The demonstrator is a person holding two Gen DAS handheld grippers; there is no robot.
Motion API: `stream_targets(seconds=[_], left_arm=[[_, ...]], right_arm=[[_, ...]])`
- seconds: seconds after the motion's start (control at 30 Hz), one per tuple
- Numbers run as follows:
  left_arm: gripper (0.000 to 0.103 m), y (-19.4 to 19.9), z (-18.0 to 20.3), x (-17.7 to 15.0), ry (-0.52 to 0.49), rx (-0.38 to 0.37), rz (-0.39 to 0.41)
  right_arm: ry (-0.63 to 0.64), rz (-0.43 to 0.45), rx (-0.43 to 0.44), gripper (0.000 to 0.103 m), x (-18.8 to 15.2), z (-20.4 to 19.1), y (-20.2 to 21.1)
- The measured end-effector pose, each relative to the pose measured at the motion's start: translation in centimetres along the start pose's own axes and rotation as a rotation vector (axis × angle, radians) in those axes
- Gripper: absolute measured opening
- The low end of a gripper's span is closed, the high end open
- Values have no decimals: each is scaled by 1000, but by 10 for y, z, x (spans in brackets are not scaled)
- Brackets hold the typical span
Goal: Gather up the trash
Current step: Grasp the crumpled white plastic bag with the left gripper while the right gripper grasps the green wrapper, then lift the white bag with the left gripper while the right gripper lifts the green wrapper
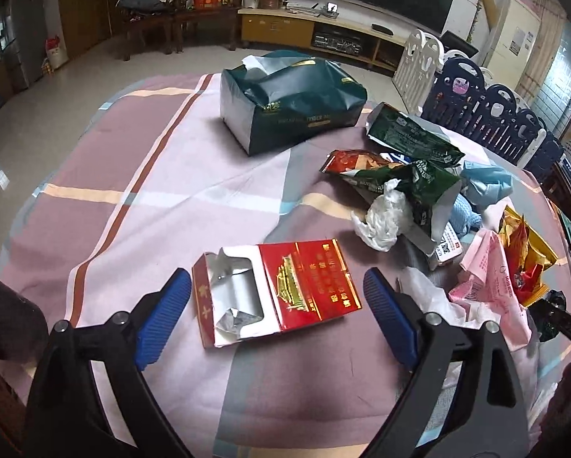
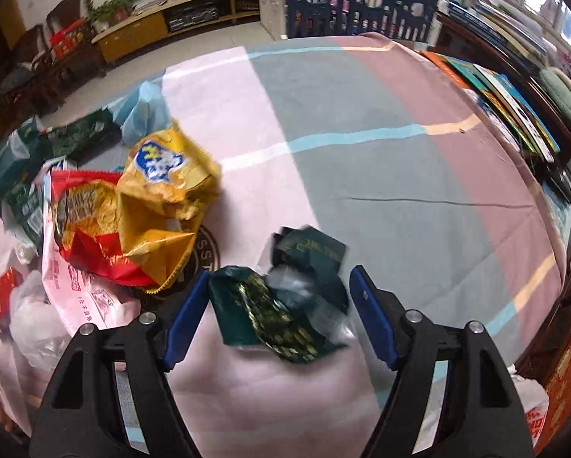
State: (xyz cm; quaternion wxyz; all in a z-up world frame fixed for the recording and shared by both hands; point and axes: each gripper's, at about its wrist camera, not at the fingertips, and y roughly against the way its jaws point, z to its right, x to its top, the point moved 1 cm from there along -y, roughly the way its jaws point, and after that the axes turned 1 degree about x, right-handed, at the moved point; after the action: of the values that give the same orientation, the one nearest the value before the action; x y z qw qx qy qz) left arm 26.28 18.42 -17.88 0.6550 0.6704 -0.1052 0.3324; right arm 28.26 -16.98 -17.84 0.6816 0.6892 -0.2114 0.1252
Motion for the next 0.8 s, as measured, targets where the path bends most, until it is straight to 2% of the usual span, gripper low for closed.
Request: stream_targets(seconds=[0.1, 0.17, 0.27, 0.33, 0.4, 0.5, 0.57, 0.63, 0.73, 0.8], left_arm=[[91, 3, -1, -2, 13, -15, 10], [91, 8, 3, -3, 26, -71, 13], [91, 15, 28, -5, -5, -270, -24], [91, 19, 61, -16, -137, -358, -61], [91, 19, 89, -30, -255, -353, -72], [90, 13, 123, -53, -384, -283, -74], [73, 6, 134, -64, -429, -251, -84], [41, 0, 136, -68, -436, -233, -104], [31, 3, 124, -63, -369, -271, -93], [31, 9, 113, -55, -313, -276, -68]], right_arm=[[82, 45, 0, 59, -8, -16, 7], [99, 57, 25, 56, -14, -21, 13], [97, 72, 65, 55, -28, -20, 30], [92, 73, 80, 55, -39, -16, 41], [85, 66, 93, 55, -48, -11, 48], [94, 69, 93, 55, -59, -7, 60], [118, 86, 83, 55, -64, -6, 69], [133, 101, 79, 56, -66, -6, 75], [121, 112, 107, 56, -68, -4, 84], [120, 117, 110, 57, -70, -4, 87]])
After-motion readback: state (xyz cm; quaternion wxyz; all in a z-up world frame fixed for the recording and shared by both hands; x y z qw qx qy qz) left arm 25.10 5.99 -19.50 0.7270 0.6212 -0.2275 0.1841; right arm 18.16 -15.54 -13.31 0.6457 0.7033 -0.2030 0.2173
